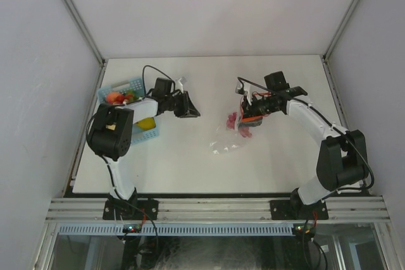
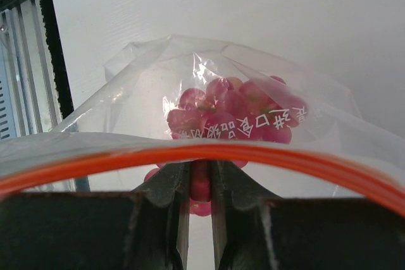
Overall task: Open the zip-top bag and remove the fake food
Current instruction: Pick up the fake fruit from the zipper food storage bag.
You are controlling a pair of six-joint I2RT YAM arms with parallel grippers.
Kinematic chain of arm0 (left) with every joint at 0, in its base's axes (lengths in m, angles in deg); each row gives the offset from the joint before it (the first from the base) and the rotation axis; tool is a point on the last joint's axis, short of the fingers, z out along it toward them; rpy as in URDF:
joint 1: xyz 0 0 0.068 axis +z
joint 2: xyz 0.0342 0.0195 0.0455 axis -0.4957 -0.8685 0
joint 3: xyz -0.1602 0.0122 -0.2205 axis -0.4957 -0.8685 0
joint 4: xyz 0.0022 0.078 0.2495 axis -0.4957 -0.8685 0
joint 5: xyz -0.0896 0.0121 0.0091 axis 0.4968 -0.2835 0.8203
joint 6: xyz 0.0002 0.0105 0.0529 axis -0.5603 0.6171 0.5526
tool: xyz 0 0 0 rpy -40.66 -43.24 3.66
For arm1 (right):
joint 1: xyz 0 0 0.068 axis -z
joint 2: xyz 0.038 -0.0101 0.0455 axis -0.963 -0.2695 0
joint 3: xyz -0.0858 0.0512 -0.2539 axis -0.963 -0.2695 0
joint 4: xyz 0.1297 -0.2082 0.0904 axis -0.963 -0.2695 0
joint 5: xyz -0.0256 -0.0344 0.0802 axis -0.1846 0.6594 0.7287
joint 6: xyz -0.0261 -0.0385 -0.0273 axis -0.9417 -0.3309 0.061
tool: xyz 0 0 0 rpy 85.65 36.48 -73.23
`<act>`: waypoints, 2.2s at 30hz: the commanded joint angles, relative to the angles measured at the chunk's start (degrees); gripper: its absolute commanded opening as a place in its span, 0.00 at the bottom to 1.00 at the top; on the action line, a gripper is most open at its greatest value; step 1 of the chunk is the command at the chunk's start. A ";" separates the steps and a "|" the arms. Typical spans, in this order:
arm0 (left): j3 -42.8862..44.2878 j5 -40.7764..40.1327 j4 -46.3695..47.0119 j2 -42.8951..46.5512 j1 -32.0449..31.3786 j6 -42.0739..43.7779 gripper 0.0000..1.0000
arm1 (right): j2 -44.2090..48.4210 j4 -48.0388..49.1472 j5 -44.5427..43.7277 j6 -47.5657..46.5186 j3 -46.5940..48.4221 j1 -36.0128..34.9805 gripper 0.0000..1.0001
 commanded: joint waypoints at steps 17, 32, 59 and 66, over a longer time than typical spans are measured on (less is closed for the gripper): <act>-22.90 5.46 47.37 28.83 0.80 6.70 0.76 | 3.48 -0.29 9.39 3.66 2.32 3.67 0.03; -27.48 4.68 31.35 37.14 -6.45 43.97 1.00 | 2.95 -0.80 13.49 8.21 6.45 4.60 0.00; -21.89 14.14 39.38 24.36 -14.88 17.35 0.83 | 3.32 1.76 7.65 10.20 5.87 3.66 0.00; -19.21 17.16 37.92 17.98 -15.96 16.35 0.49 | 3.25 2.23 6.55 10.78 5.88 3.47 0.00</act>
